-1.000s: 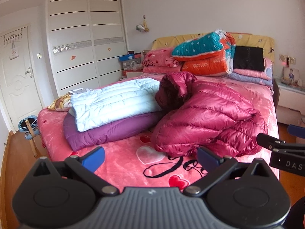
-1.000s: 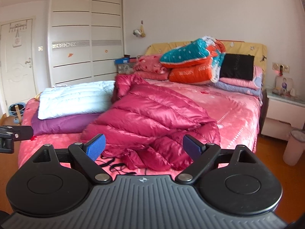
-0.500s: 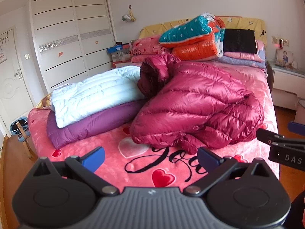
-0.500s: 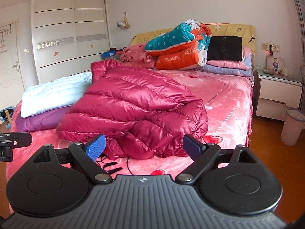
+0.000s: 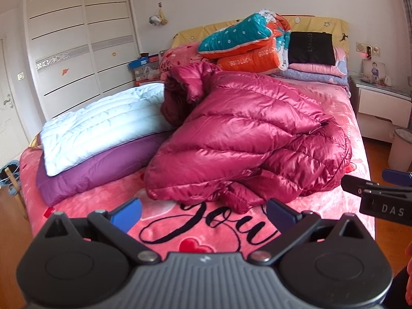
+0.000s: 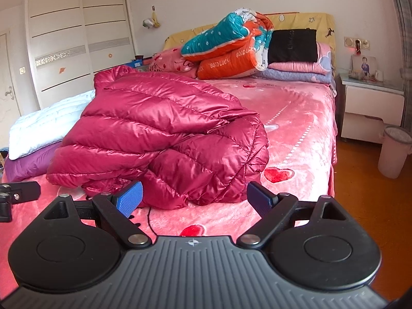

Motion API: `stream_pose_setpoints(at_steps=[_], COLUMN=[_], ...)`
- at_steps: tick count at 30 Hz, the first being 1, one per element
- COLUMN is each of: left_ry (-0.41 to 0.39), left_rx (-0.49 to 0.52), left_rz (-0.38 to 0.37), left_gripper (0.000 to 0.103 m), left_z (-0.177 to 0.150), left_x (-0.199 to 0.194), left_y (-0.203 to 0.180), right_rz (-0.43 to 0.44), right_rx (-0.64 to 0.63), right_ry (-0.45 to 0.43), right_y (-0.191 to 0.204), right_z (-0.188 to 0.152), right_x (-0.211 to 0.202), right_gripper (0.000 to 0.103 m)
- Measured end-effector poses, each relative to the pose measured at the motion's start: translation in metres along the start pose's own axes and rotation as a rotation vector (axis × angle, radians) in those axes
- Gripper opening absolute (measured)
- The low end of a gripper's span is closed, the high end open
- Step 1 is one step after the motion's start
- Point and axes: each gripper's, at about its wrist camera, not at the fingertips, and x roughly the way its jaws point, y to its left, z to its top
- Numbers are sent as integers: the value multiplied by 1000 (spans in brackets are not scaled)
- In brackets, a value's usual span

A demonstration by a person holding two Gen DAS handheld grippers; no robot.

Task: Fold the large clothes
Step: 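Move the left tool onto the jacket and close it on the fabric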

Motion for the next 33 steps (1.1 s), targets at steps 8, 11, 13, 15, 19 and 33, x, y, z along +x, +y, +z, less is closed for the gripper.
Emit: stream_pose_setpoints(at_steps=[8,11,13,15,19,33], left_ry=[-20,-23,-43,-52,-37,-42], left_rx=[37,58,64,50,-23,-194], left_rz=[-53,-51,7,65,99,-26], left_gripper=[102,102,102,102,102,102], left_z=[-4,-3,-1,2,4,-3], left_x=[36,51,60,70,92,140], left_y=[-18,-23,-23,-17,4,42], right_rz=[-29,-42,-43,-37,-14,22], right_rx=[90,107,116,125,136,141], right_ry=[58,66,81,103,124,169], right_y=[-30,-38,-43,-47,-50,-55], right_z=[0,-1,-2,-2,-2,-3], right_x=[29,37,42,47,52,62], right_gripper=[103,103,103,103,103,103])
